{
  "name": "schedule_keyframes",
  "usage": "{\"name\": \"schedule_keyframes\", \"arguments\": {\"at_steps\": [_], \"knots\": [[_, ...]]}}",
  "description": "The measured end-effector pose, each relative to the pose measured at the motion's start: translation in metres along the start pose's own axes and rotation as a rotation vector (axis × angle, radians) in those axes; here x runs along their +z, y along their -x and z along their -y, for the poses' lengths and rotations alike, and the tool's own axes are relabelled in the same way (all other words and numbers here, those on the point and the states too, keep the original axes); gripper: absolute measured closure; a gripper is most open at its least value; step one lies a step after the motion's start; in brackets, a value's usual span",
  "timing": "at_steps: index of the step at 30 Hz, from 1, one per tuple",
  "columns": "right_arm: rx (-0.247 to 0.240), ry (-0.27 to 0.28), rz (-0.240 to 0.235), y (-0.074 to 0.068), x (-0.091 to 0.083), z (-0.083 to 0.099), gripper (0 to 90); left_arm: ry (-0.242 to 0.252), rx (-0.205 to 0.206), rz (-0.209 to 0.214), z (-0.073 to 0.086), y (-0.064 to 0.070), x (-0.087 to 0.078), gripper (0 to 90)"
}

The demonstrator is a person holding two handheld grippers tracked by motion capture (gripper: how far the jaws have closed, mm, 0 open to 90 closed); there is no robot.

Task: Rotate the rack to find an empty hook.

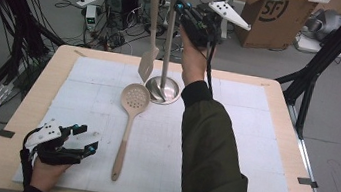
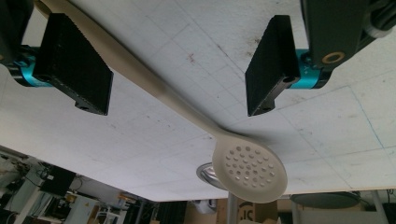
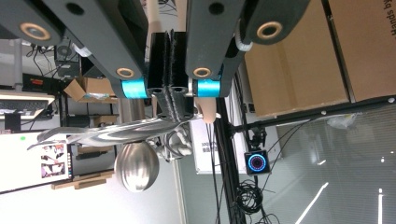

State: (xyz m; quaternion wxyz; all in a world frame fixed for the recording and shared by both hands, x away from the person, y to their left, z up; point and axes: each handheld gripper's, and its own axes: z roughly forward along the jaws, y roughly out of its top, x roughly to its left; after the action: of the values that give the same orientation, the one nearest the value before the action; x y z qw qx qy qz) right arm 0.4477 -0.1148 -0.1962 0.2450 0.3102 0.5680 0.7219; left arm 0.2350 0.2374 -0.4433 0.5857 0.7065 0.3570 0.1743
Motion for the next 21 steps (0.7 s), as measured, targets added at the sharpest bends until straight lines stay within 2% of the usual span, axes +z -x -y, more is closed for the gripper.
{"name": "schedule_keyframes", "arguments": {"at_steps": [13,21], "knots": [[0.001,-0.014,-0.012,-0.008,0.012,0.001,90.0,0.003,-0.003,-0.004,0.000,-0.001,0.000,23.9],[0.025,-0.025,-0.009,-0.005,0.009,0.000,90.0,0.008,-0.007,-0.004,0.000,0.000,-0.002,24.0]]}}
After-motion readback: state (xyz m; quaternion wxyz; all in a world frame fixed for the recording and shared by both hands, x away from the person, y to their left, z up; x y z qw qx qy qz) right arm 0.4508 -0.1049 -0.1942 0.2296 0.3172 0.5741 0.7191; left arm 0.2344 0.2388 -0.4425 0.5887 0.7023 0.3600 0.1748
